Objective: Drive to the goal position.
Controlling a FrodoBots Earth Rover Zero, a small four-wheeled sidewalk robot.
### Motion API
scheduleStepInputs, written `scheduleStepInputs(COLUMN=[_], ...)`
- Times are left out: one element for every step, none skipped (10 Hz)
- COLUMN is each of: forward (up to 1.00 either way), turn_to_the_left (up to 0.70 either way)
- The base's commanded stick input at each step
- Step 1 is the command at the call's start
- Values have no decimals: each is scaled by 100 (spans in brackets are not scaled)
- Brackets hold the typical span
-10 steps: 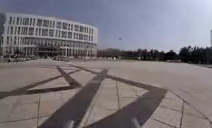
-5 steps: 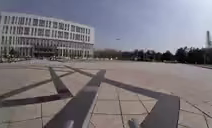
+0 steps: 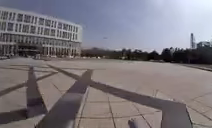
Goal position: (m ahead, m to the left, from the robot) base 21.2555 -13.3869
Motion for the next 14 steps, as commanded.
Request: scheduleStepInputs(forward=[100,100,100,100,100,100,100,100,100,100,100,100,100,100], turn_to_the_left=[-18,-27,-27,-27,-27,-27,-27,-27,-27,-27,-27,-27,-27,-12])
